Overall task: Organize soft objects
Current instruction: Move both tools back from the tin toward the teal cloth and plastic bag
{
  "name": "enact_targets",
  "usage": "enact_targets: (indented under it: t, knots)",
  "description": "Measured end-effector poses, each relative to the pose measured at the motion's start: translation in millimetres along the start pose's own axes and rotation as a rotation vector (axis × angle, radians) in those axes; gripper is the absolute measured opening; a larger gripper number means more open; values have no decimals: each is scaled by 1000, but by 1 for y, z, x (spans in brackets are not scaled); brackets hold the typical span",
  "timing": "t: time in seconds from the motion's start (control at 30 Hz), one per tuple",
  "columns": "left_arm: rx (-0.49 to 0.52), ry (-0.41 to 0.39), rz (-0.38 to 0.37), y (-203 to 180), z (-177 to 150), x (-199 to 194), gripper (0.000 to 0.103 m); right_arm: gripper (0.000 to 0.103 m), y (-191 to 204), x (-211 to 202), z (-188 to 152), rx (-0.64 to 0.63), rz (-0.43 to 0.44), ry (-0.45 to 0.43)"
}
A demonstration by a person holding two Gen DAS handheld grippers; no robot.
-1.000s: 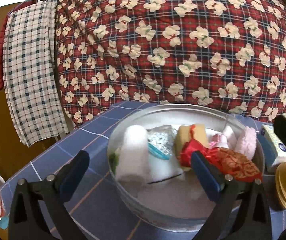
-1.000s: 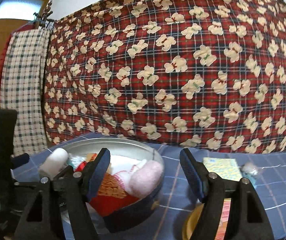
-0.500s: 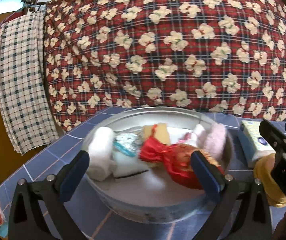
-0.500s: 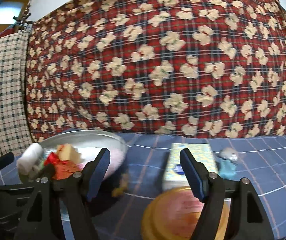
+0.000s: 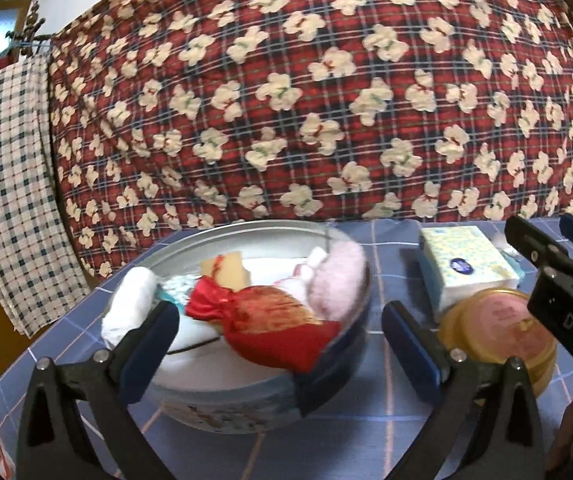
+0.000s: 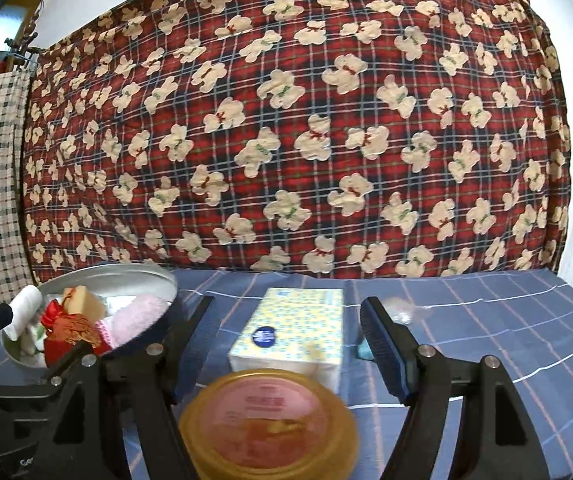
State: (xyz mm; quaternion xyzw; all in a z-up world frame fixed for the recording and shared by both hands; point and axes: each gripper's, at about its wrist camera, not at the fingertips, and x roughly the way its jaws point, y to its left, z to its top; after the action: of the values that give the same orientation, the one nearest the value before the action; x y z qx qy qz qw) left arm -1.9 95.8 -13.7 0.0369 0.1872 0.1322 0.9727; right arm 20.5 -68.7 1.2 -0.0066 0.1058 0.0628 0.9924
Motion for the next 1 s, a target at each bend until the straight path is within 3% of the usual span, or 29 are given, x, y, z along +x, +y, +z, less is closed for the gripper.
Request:
enact_targets:
  t: [1.0]
  knots:
    - [100,-15,-187,-107,6,-20,103,74,-122,-4,-1,52,-202,31]
